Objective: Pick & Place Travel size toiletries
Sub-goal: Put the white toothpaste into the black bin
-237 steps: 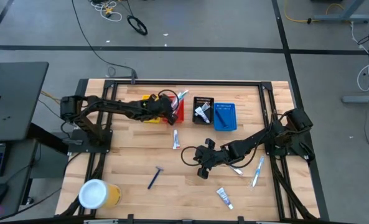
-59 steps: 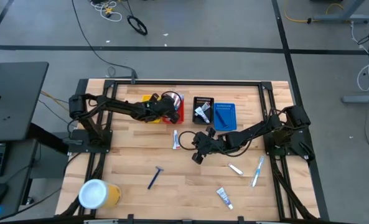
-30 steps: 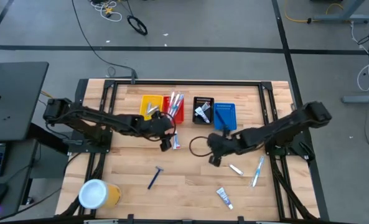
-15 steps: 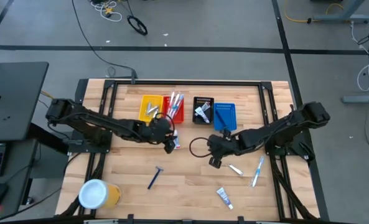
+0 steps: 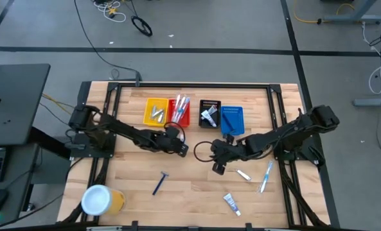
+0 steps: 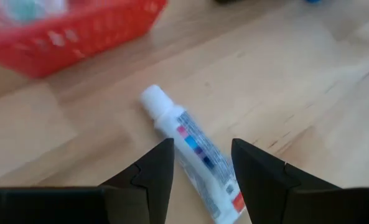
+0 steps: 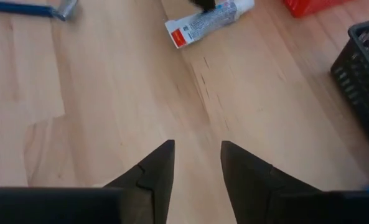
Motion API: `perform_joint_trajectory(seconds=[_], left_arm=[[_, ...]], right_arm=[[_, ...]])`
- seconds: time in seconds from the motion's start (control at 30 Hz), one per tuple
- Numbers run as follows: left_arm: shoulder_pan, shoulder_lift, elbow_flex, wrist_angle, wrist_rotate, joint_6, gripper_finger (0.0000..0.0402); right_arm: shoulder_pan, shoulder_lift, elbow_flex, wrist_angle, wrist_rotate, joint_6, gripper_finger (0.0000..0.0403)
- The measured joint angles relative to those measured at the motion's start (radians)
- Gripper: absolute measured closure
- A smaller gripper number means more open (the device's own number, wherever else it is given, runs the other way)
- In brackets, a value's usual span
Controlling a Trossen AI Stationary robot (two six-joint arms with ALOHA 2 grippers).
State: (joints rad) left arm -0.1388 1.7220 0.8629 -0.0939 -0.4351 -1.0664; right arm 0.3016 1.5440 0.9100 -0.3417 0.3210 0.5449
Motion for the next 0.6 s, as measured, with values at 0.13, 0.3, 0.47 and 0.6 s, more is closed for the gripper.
perform_joint_trajectory(seconds=[0.13,0.3,0.47,0.6], left_arm=[[0.005,0.036,0.000,0.046,0.010,-0.001,0.0233],[0.005,0.047,-0.001,0.079,0.011,-0.003,0.0232],[0.019,0.065,-0.002,0.071,0.034,0.010,0.0234],[0.034,0.083,-0.001,0.087,0.061,0.066,0.0234]], right_arm=[[0.000,0.000,0.000,0.011,-0.001,0.000,0.0262],[0.000,0.000,0.000,0.015,0.000,0.000,0.0262],[0.000,0.001,0.000,0.018,-0.001,0.000,0.0262],[0.000,0.001,0.000,0.017,-0.001,0.000,0.0262]])
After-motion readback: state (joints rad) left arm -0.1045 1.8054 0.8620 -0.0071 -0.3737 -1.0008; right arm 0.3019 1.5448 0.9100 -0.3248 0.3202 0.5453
